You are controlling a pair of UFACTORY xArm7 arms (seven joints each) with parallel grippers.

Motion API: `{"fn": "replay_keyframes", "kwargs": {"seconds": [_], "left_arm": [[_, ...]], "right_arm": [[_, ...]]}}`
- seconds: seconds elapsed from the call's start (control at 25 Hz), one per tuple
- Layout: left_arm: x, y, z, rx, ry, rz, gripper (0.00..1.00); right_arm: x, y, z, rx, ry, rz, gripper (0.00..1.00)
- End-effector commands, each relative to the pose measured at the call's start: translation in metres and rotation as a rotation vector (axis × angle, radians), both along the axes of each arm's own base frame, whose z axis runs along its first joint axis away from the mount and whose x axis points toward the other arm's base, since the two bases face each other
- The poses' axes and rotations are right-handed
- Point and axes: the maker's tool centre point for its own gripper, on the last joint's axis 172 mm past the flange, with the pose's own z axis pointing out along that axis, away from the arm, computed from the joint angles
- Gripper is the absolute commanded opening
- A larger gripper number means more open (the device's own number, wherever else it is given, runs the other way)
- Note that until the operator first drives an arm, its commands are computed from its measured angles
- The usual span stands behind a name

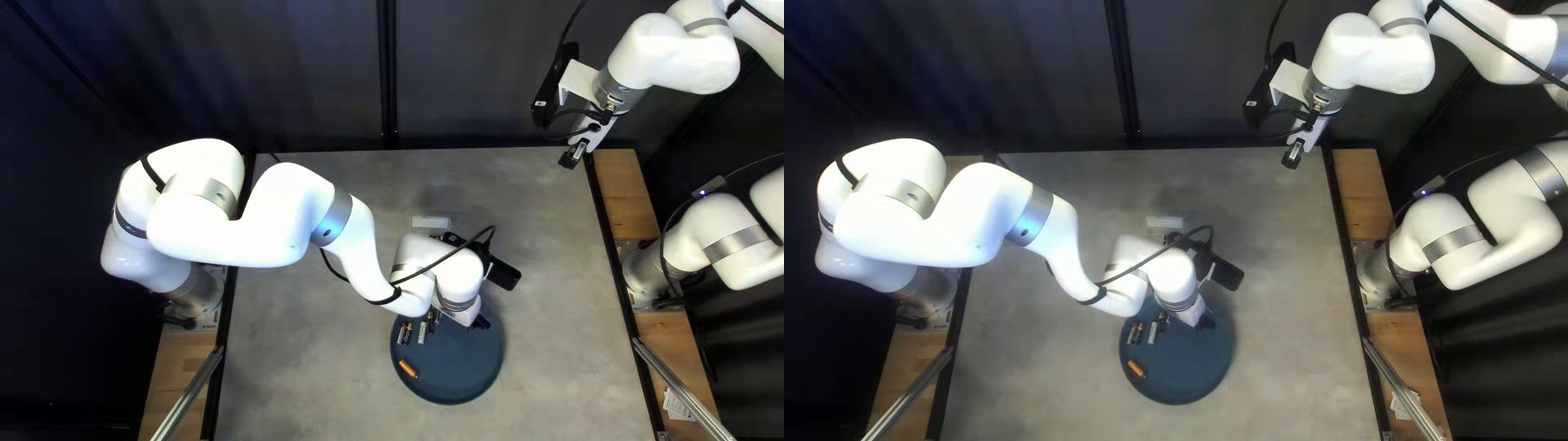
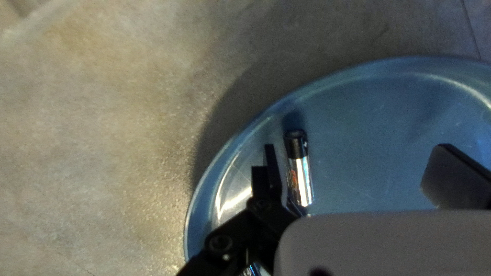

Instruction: Pick up the batteries from the table and place them into the container

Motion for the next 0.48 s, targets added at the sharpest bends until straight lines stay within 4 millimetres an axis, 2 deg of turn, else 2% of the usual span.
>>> {"fn": "replay_keyframes", "kwargs": {"seconds": [0.04,0.08,0.16,0.48], "left_arm": [[0.000,0.002,0.000,-0.001,-0.001,-0.002,0.21],[-0.001,0.002,0.001,0.000,-0.002,0.000,0.06],[-0.002,0.003,0.003,0.003,-0.003,0.003,0.01],[-0.006,-0.005,0.032,0.048,-0.001,0.017,0.00]], "right_arm": [[0.000,0.000,0.000,0.000,0.000,0.000,1.00],[0.000,0.000,0.000,0.000,0.000,0.000,1.00],[0.000,0.000,0.000,0.000,0.000,0.000,1.00],[0.000,0.000,0.000,0.000,0.000,0.000,1.00]]}}
